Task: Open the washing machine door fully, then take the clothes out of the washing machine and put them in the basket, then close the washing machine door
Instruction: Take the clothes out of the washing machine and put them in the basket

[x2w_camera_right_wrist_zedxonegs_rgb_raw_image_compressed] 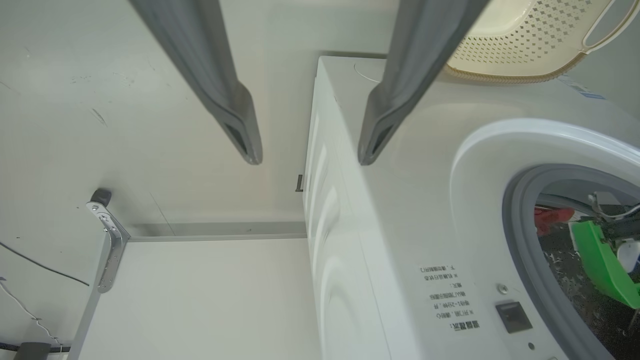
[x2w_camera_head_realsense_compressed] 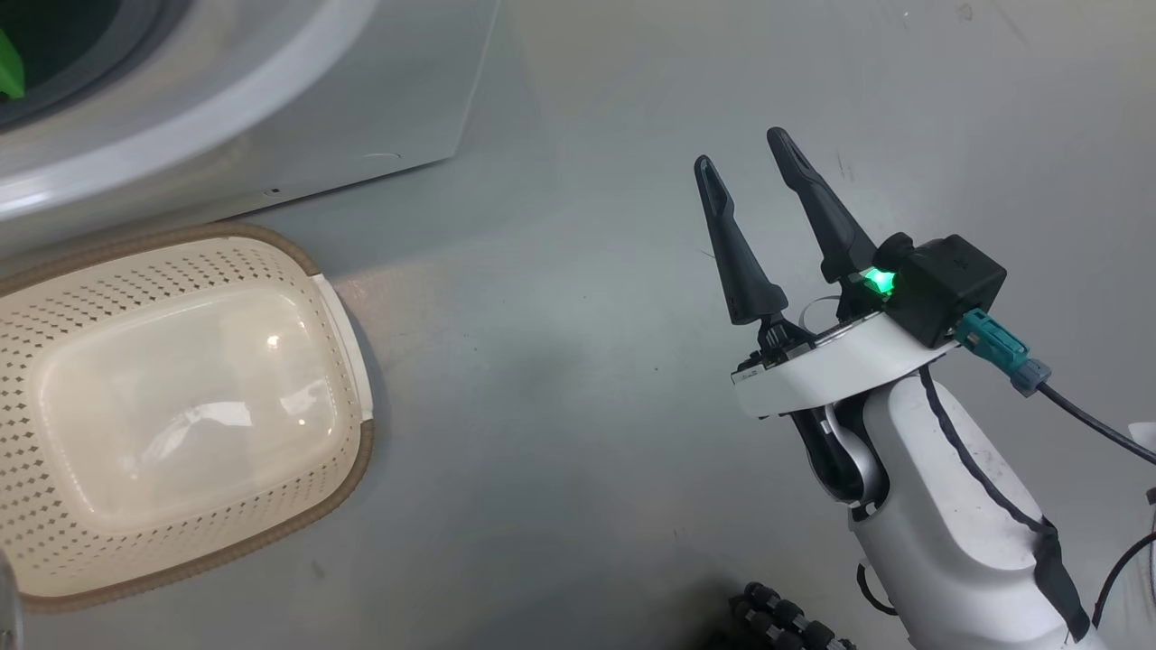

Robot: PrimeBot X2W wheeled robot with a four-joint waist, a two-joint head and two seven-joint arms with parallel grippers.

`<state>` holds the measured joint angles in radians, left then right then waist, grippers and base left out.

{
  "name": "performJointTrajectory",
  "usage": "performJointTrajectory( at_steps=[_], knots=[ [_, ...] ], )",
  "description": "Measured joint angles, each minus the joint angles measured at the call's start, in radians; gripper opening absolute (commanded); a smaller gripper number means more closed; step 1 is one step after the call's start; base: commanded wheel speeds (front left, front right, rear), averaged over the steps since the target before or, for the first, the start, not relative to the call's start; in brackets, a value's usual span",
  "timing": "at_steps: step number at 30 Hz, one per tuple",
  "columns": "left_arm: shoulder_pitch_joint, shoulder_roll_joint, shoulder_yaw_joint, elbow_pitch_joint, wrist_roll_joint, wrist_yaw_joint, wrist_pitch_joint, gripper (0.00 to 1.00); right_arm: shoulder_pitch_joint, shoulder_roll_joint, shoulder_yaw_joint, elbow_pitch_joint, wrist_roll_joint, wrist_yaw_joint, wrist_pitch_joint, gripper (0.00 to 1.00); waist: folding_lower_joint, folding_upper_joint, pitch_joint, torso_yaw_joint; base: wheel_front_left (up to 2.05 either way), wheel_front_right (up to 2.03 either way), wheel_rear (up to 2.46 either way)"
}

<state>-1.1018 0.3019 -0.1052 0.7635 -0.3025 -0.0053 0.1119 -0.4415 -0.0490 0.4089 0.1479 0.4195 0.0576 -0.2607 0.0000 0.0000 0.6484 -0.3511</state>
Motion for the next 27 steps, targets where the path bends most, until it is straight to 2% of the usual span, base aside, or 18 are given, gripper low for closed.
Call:
performJointTrajectory(
  at_steps=[12,27],
  knots=[
    [0.118,-0.063,-0.028,-0.032,0.015,-0.003,-0.142,0.0,0.006,0.0,-0.012,0.022,-0.038,0.0,0.0,1.0,0.0,0.0,-0.064,0.049,0.0,0.0,0.0],
    [0.314,-0.139,-0.015,-0.112,-0.007,0.002,-0.326,0.0,0.07,-0.001,-0.033,0.071,-0.068,0.002,0.0,1.0,0.0,0.0,-0.177,0.11,0.0,0.0,0.0]
  ],
)
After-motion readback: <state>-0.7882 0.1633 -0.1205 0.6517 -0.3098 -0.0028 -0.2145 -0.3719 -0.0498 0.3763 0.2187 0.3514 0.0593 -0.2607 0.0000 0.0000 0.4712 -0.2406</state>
